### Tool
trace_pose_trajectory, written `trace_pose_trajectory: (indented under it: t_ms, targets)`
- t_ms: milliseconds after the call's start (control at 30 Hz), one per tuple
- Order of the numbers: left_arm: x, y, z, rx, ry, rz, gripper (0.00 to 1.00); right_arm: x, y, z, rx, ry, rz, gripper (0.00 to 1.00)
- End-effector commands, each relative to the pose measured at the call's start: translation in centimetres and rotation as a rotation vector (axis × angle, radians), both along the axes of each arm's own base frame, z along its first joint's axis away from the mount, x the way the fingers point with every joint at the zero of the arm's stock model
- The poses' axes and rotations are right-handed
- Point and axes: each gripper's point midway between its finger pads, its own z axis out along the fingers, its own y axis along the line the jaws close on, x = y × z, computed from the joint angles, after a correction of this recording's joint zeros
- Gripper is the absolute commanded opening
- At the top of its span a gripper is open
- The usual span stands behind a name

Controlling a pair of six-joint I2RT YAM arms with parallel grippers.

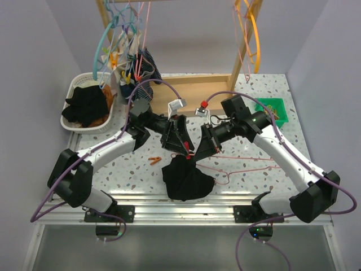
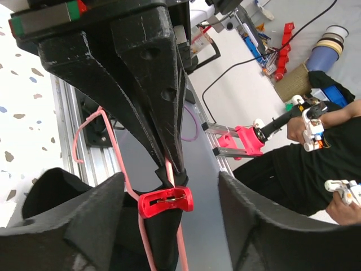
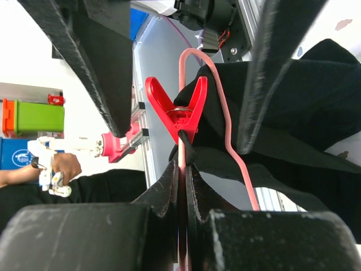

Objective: Remove the underwear clipped to the hanger
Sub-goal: Remove the underwear from the hanger, then place the hanger at the center of the board.

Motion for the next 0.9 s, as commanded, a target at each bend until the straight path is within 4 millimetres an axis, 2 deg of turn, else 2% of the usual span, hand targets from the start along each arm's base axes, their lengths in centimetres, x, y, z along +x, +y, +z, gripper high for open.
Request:
trace_pose_trajectory:
  t_ms: [0, 33, 100, 200, 300, 400, 433, 500, 600, 700, 833, 867]
  targets:
    - [-0.5, 0.5, 1.7, -0.041, -0.075, -0.033, 0.67, -0.2, 0.1, 1.4, 0.032, -0.028, 0.023, 0.00]
    - [-0.3, 0.5, 1.7, -0.041, -0.074, -0.029, 0.59, -0.2, 0.1, 1.4, 0.033, -0.029, 0.021, 0.00]
    - [-0.1, 0.3, 1.5, -0.036, -0.064, -0.025, 0.52, -0.4, -0.1, 1.2, 0.028, -0.027, 0.018, 0.00]
    - [0.0, 0.2, 1.4, -0.034, -0.058, -0.025, 0.48, -0.5, -0.2, 0.8, 0.019, -0.026, 0.012, 0.00]
    - [0.0, 0.2, 1.4, -0.033, -0.057, -0.031, 0.40, -0.7, -0.3, 0.5, 0.010, -0.023, 0.007, 0.00]
    - [0.1, 0.2, 1.3, -0.027, -0.050, -0.036, 0.21, -0.7, -0.4, 0.2, 0.002, -0.017, 0.004, 0.00]
    - [0.1, 0.2, 1.3, -0.028, -0.051, -0.036, 0.10, -0.7, -0.4, 0.1, -0.003, -0.020, 0.000, 0.00]
    - [0.1, 0.2, 1.3, -0.028, -0.049, -0.034, 0.00, -0.7, -0.5, 0.1, -0.007, -0.015, -0.003, 0.00]
    - [0.6, 0.2, 1.7, -0.034, -0.056, -0.019, 0.00, -0.9, -0.6, -0.4, -0.021, -0.009, -0.004, 0.00]
    - [2.4, 0.4, 2.4, -0.044, -0.054, 0.051, 0.00, -0.9, -0.8, -0.9, -0.037, -0.009, -0.015, 0.00]
    - [5.6, 0.6, 3.3, -0.057, -0.030, 0.172, 0.00, -0.5, -0.9, -1.7, -0.073, -0.010, -0.033, 0.00]
    - [7.1, 0.6, 3.3, -0.049, -0.005, 0.234, 0.00, -0.2, -1.0, -2.0, -0.094, -0.014, -0.049, 0.00]
